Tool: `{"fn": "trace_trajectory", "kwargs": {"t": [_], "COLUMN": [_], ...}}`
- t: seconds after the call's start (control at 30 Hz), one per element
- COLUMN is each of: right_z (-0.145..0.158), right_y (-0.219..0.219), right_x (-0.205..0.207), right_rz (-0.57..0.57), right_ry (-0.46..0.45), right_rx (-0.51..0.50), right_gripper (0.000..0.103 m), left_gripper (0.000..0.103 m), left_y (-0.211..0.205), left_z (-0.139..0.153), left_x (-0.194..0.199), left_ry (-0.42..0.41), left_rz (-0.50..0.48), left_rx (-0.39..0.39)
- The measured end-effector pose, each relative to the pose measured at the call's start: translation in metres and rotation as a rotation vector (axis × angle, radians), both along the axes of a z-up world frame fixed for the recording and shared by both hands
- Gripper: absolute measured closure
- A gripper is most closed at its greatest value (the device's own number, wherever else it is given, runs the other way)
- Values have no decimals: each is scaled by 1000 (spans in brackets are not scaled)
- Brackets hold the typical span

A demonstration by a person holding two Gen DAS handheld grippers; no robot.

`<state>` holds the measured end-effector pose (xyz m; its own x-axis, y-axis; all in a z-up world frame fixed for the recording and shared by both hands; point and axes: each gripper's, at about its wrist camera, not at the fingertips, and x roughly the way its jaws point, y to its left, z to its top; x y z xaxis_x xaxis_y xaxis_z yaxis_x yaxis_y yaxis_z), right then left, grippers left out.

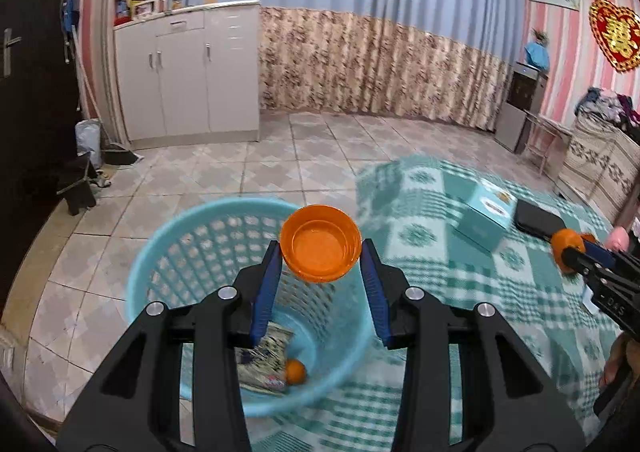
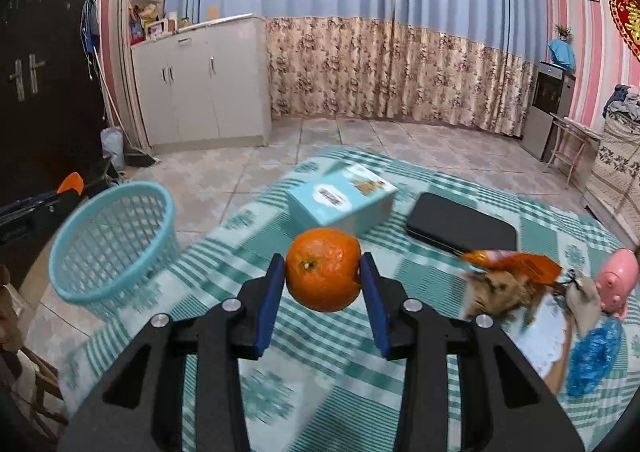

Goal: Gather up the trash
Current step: 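Lower the orange lid and orange over the blue basket and release both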

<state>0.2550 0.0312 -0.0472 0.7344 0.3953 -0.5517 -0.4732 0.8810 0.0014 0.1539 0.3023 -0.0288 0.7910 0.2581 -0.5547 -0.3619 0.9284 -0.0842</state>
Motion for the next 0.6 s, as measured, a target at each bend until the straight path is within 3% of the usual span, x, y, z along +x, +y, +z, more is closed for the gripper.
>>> {"fn": "trace_trajectory", "kwargs": {"t": [0.27, 0.6], "right_z": [-2, -17], "right_y": [47, 93], "right_x": [8, 6], "right_rz": [54, 121], "right_ry": [6, 20], "right_rx": [30, -16], "right_gripper": [64, 64], "left_gripper": [64, 63], "left_y": [57, 107], "left_z": [-19, -51], "left_x": [5, 29], "left_ry": [4, 58], "left_rz": [75, 98], "left_rx": [-3, -32]}}
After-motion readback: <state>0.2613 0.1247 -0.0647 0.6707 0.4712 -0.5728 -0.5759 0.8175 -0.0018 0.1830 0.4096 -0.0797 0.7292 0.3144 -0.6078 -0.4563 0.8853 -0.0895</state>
